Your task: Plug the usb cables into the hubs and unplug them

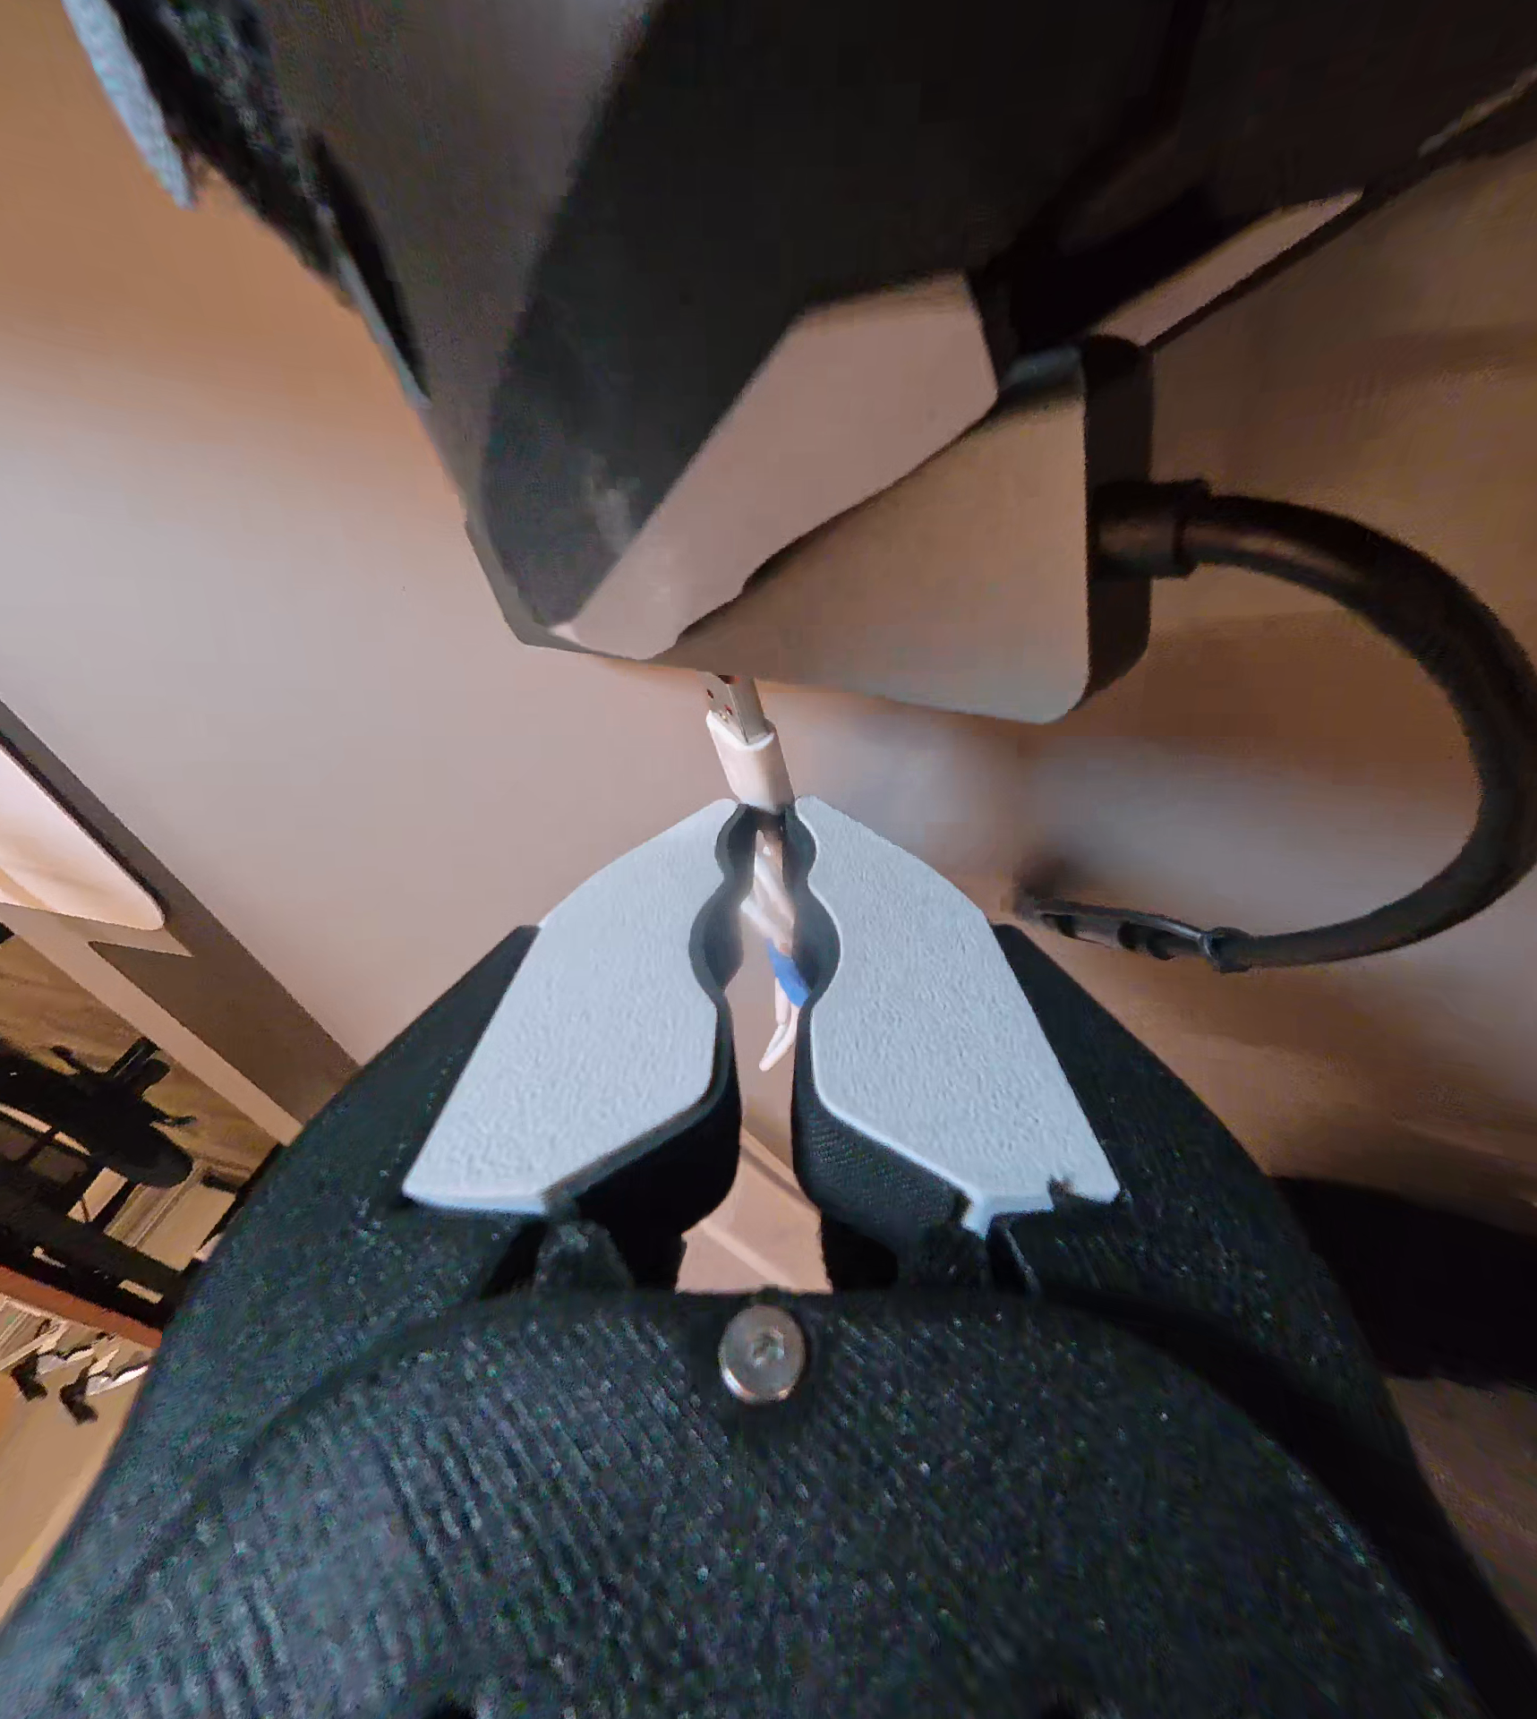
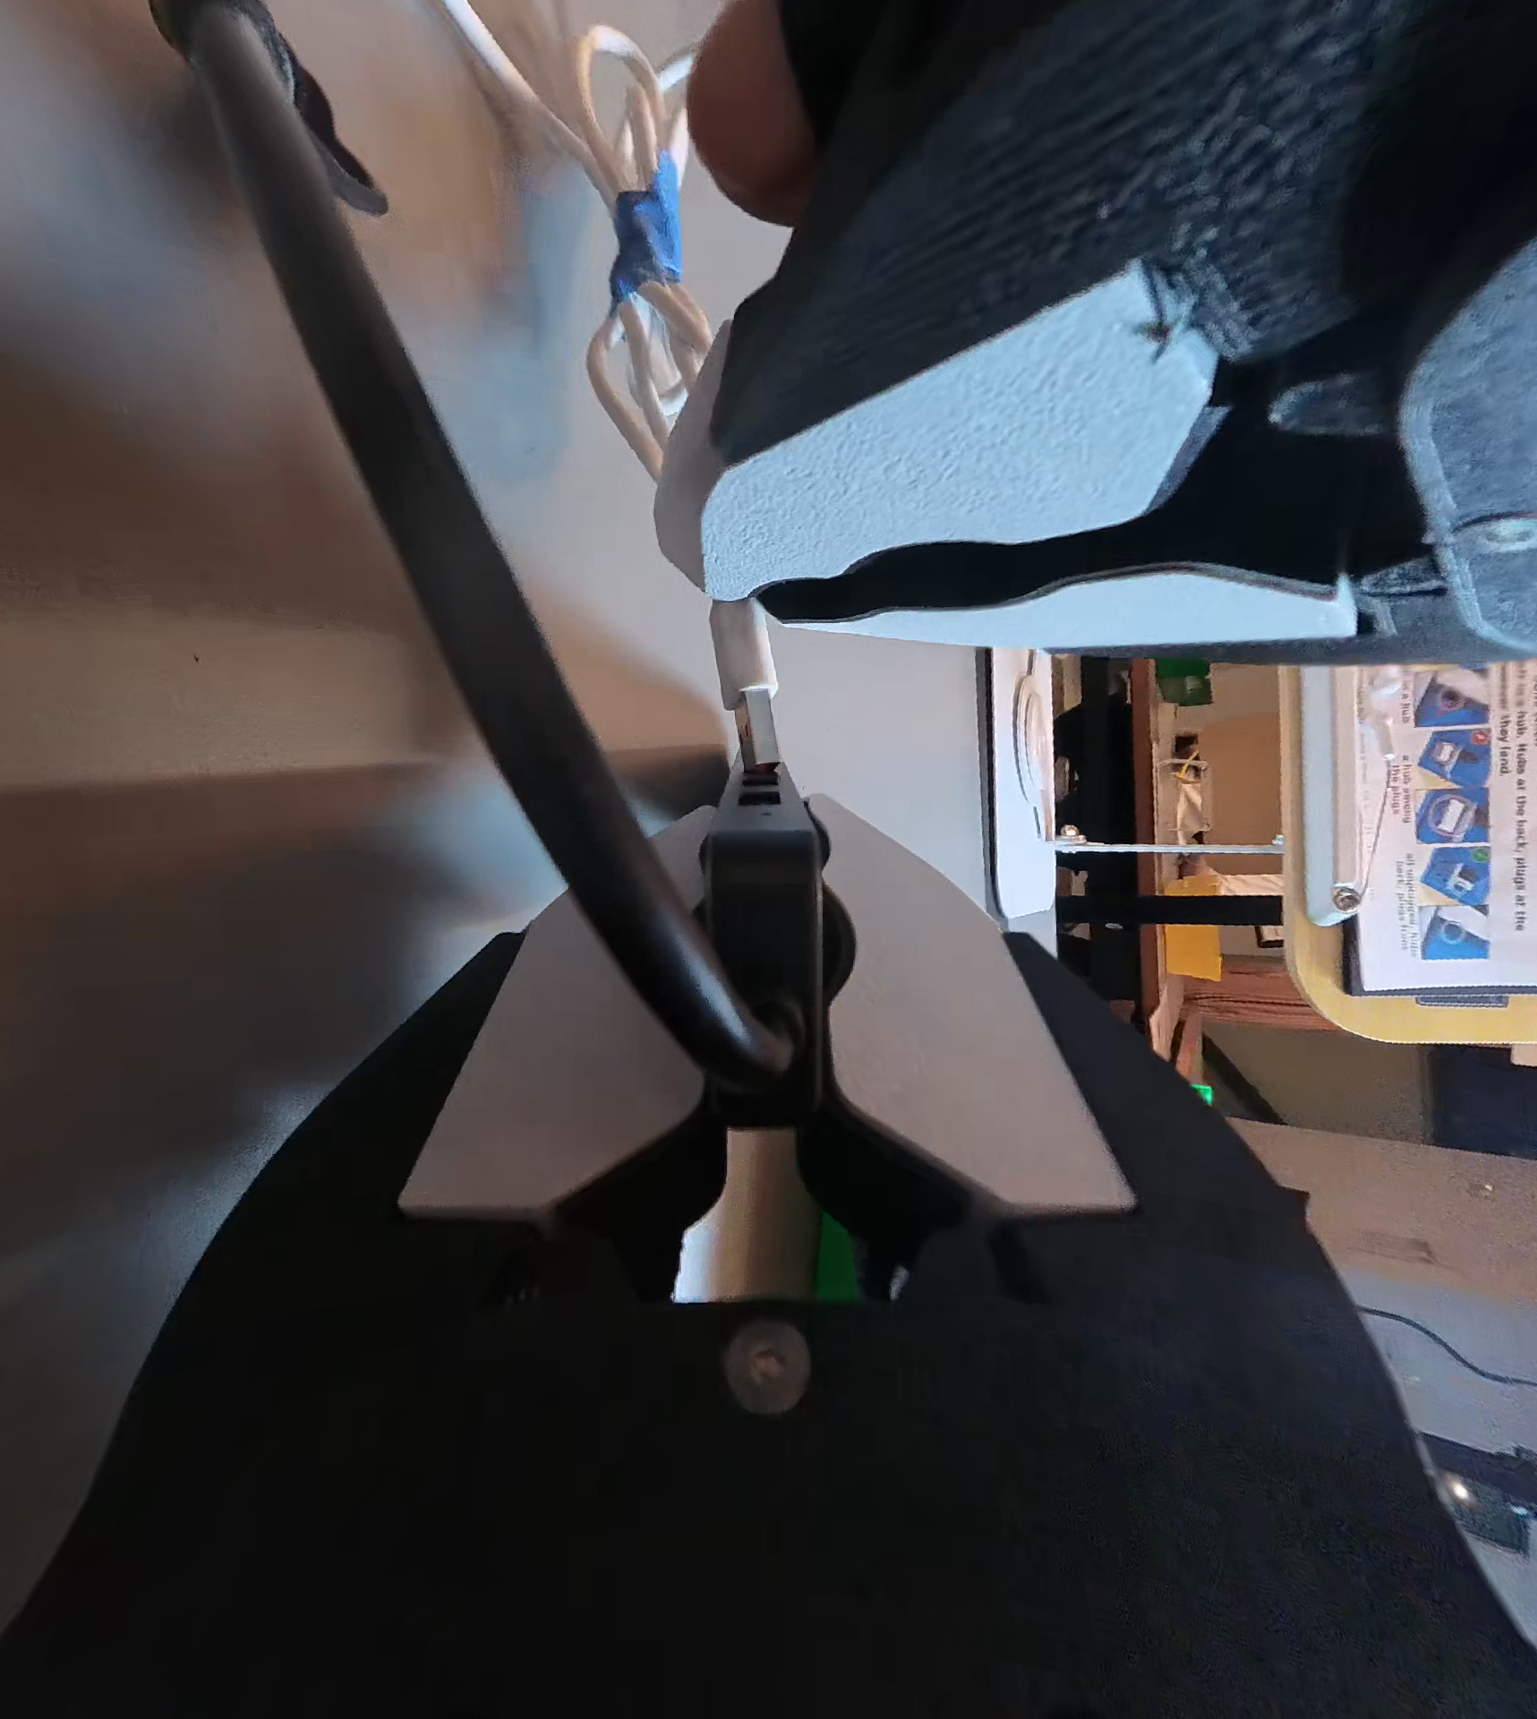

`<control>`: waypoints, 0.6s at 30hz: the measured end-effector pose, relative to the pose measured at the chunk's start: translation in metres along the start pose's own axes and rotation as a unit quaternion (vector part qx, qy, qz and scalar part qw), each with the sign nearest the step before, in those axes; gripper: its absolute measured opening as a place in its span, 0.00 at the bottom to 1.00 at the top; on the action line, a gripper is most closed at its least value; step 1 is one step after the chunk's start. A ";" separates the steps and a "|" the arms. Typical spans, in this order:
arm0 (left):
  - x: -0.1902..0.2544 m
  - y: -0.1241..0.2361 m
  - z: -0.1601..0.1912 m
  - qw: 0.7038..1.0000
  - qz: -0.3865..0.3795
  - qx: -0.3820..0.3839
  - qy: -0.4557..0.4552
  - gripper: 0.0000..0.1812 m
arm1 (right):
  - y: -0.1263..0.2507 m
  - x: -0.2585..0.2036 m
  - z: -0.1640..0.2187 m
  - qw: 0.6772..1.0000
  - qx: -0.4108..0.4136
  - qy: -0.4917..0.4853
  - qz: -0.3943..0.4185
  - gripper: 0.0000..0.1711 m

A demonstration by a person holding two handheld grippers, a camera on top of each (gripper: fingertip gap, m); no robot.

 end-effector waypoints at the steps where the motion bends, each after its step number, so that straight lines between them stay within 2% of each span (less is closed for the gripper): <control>1: 0.000 0.001 -0.001 1.000 -0.002 -0.004 -0.007 0.03 | 0.001 0.001 0.000 1.000 0.001 -0.005 -0.003 0.06; 13: -0.006 0.002 0.003 1.000 -0.004 -0.013 -0.005 0.03 | 0.003 0.004 -0.010 0.999 -0.030 -0.011 0.022 0.06; 18: -0.005 0.006 0.005 1.000 -0.003 0.002 -0.022 0.03 | 0.008 0.004 -0.007 1.000 0.016 -0.018 0.000 0.06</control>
Point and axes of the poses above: each gripper's, where its closed fingertips meet, y back along the fingers, z out of its underside, x = y × z across the jaws, the point moved 8 cm from there along y, back along the fingers, and after that the axes turned 10 degrees about -z, right-handed, at the moved point
